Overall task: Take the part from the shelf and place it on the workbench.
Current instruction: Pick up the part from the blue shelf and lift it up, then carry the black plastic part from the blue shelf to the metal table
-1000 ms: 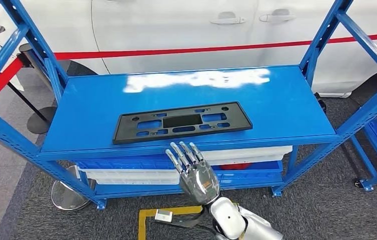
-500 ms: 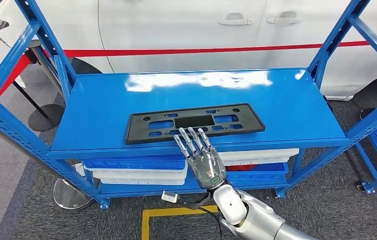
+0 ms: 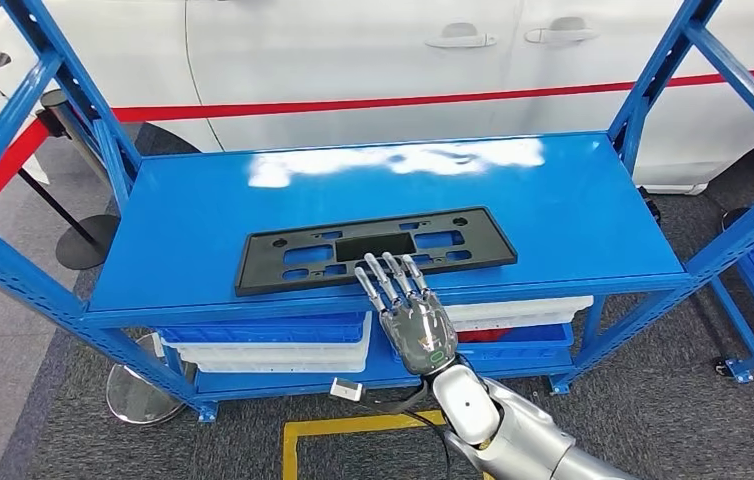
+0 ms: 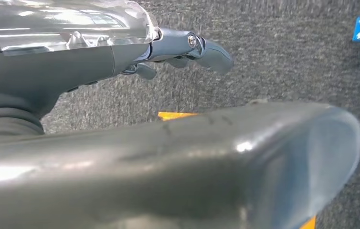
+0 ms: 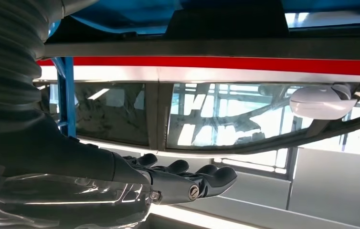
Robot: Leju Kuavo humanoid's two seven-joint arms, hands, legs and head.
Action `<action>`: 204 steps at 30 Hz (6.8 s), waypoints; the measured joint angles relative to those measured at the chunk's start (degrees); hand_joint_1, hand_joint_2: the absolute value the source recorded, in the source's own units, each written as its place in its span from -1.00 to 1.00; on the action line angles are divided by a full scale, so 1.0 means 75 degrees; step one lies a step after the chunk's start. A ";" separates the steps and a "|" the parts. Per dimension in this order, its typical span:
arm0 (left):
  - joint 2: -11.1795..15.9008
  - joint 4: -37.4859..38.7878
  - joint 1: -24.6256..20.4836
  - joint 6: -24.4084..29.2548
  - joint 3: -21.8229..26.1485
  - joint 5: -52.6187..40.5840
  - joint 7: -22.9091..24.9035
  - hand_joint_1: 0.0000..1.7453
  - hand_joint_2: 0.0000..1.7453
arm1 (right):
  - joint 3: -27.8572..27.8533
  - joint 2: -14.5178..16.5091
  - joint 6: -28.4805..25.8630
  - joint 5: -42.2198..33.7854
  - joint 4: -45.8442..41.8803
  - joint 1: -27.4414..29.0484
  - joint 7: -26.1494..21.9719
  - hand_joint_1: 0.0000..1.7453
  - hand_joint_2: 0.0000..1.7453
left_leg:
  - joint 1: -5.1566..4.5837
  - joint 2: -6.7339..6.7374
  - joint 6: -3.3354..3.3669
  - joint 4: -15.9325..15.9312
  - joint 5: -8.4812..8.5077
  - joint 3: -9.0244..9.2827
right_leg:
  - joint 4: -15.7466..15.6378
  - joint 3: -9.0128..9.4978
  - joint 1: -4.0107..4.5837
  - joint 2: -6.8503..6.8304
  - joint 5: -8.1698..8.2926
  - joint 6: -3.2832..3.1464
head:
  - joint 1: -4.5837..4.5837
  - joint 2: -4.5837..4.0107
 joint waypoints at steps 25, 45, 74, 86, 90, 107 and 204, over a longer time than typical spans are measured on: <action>0.0033 0.0015 -0.0022 -0.0055 0.0008 -0.0055 0.0052 -1.00 -1.00 | -0.0461 0.0112 0.0108 0.0001 -0.0004 0.0171 -0.0358 -1.00 1.00 | -0.0137 -0.0019 0.0139 0.0107 -0.0508 0.0179 | -0.0168 0.0058 0.0069 -0.0005 0.0073 -0.0123 | -0.0005 0.0000; 0.0039 0.0020 0.0020 0.0028 0.0011 -0.0163 0.0076 -1.00 -1.00 | -0.0527 0.0221 0.0416 0.0001 0.0128 0.0196 -0.0710 -1.00 1.00 | -0.0090 -0.0046 0.0446 -0.1057 0.0193 0.0669 | 0.1678 -0.0900 0.0044 0.0013 -0.0477 0.0258 | 0.0054 0.0000; 0.0054 0.0035 -0.0062 0.0021 -0.0073 -0.0519 0.0219 -1.00 -1.00 | -0.2607 0.1429 0.2463 -0.0178 0.3469 -0.1331 -0.2187 1.00 1.00 | -0.0022 -0.0003 0.0404 -0.1062 0.0387 0.0463 | 0.2121 -0.1148 0.0029 0.0019 -0.0791 0.0326 | 0.0062 0.0000; -0.0007 0.0038 0.0008 0.0113 0.0127 -0.0138 0.0055 -1.00 -1.00 | -0.3735 0.1817 0.0595 -0.4342 -0.0083 0.0292 -0.4737 1.00 1.00 | -0.0014 -0.0019 0.0023 -0.0111 -0.0295 0.0133 | -0.0089 -0.0029 0.0090 0.0029 0.0116 -0.0140 | 0.0047 0.0000; -0.0049 0.0038 0.0044 0.0178 0.0280 -0.0057 -0.0010 -1.00 -1.00 | -0.3756 0.1897 0.0295 -0.6781 -0.2649 0.1320 -0.5753 1.00 1.00 | -0.0007 -0.0011 -0.0022 0.1012 -0.0603 -0.0424 | -0.0039 -0.0020 0.0115 -0.0014 0.0054 -0.0173 | 0.0049 0.0000; -0.0249 0.0038 0.0035 0.0645 0.0896 0.0404 0.0116 -1.00 -1.00 | -0.4017 0.1422 0.0732 -1.1159 -0.7369 0.4421 -0.8115 1.00 1.00 | 0.0000 0.0002 0.0353 -0.1073 0.0305 0.0581 | 0.1307 -0.0552 -0.0034 0.0012 -0.0534 0.0339 | 0.0093 0.0000; 0.0105 -0.0023 -0.0116 0.0297 0.0900 -0.0050 0.0576 -1.00 -1.00 | -0.5325 0.2538 0.2044 -1.0714 -0.4996 0.6761 -0.8652 1.00 1.00 | -0.0133 0.0681 0.0269 -0.1272 0.0050 0.1040 | 0.1133 -0.0540 0.0019 -0.0255 -0.0511 0.0174 | 0.0186 0.0000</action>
